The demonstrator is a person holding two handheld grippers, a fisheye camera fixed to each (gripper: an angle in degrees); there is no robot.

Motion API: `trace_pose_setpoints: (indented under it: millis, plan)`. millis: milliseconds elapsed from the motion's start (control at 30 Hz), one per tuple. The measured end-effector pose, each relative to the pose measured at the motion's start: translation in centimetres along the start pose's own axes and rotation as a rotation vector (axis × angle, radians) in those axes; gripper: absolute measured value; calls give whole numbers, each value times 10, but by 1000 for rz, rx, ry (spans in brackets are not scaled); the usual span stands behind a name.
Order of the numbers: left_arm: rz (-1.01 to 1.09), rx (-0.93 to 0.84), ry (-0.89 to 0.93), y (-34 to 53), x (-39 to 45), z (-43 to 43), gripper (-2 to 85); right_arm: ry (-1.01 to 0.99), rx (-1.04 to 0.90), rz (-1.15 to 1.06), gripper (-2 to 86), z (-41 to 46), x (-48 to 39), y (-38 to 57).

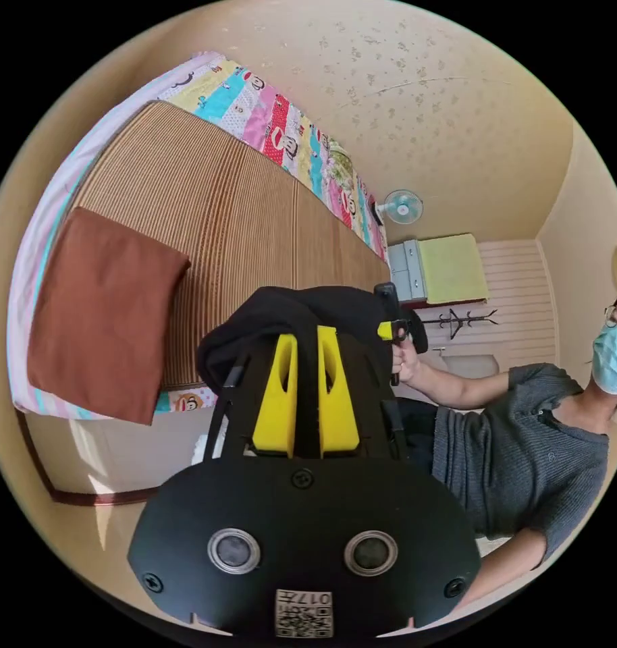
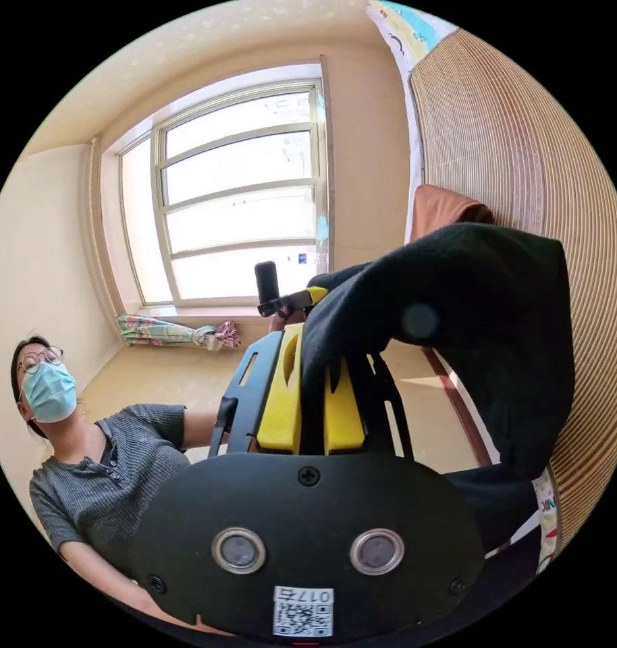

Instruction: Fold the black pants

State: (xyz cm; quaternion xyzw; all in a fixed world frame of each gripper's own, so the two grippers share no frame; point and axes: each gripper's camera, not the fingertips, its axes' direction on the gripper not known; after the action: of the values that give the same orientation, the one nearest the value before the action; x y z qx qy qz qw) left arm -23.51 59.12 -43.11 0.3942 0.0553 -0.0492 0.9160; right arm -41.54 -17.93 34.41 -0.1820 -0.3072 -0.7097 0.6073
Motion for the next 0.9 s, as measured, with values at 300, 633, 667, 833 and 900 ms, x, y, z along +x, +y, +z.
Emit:
trace_pose_setpoints:
  millis: [300, 633, 667, 833, 900]
  plan:
    - [-157, 97, 383, 54, -52, 79, 50, -3, 42, -6, -4, -78, 45, 66]
    - [-205, 62, 359, 30, -54, 132, 51, 96, 95, 260, 1, -115, 102, 107]
    - [-215, 46, 343, 28, -57, 135, 51, 90, 103, 309, 3, -109, 116, 111]
    - [-248, -34, 156, 20, -74, 132, 51, 95, 99, 411, 29, -69, 153, 130]
    - [-288, -89, 85, 24, -84, 137, 52, 255, 39, 576, 59, -52, 186, 143]
